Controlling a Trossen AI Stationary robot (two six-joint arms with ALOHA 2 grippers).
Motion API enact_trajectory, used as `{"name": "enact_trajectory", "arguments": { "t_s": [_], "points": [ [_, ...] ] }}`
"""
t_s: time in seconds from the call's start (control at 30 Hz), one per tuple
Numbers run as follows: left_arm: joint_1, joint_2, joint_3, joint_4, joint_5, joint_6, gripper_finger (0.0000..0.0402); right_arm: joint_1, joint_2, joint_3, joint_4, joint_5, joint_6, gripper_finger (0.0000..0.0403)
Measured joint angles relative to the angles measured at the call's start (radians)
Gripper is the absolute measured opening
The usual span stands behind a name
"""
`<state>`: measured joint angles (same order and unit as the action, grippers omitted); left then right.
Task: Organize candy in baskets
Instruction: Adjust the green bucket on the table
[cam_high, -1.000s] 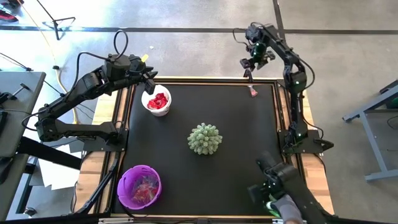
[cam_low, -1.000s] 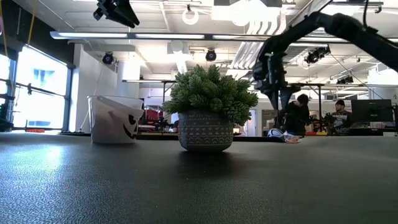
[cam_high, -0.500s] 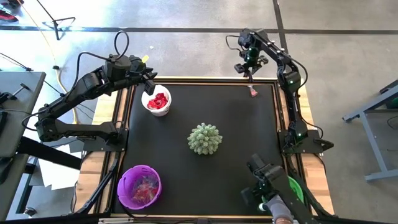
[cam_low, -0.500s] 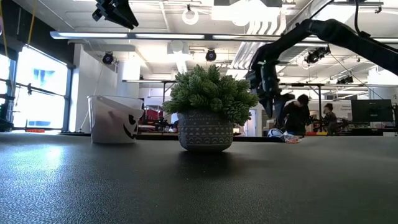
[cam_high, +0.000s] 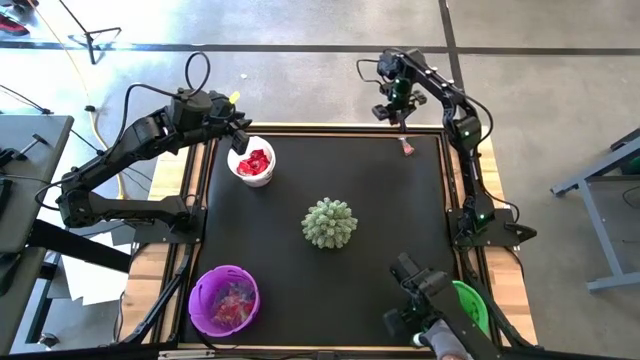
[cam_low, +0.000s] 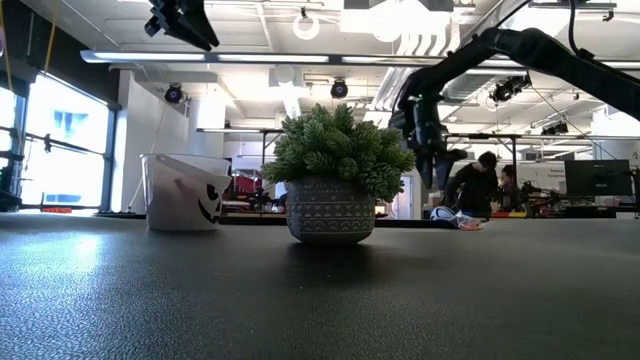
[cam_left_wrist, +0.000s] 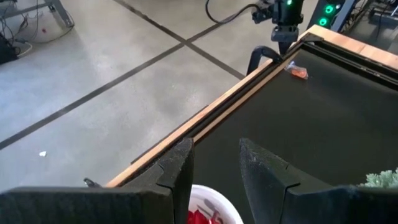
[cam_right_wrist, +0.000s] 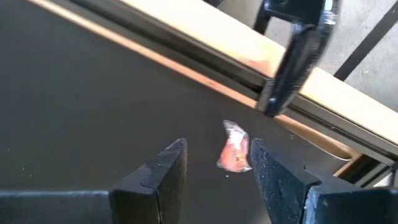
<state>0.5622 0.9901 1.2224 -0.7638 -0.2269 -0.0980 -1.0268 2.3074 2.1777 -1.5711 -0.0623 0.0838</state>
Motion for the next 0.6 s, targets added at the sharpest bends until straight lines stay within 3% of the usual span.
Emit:
{"name": "enact_trajectory", "arguments": {
  "t_s": [0.43,0.6],
  "points": [
    [0.0,0.0,0.0,-0.011,0.0,-0.033,0.0113,0.024,-0.041,0.0,0.0,0.006,-0.016,0.0176],
    [0.0,0.0,0.0,-0.011,0.0,-0.032,0.0113,0.019,-0.072,0.0,0.0,0.062,-0.014,0.0176]
  ]
}}
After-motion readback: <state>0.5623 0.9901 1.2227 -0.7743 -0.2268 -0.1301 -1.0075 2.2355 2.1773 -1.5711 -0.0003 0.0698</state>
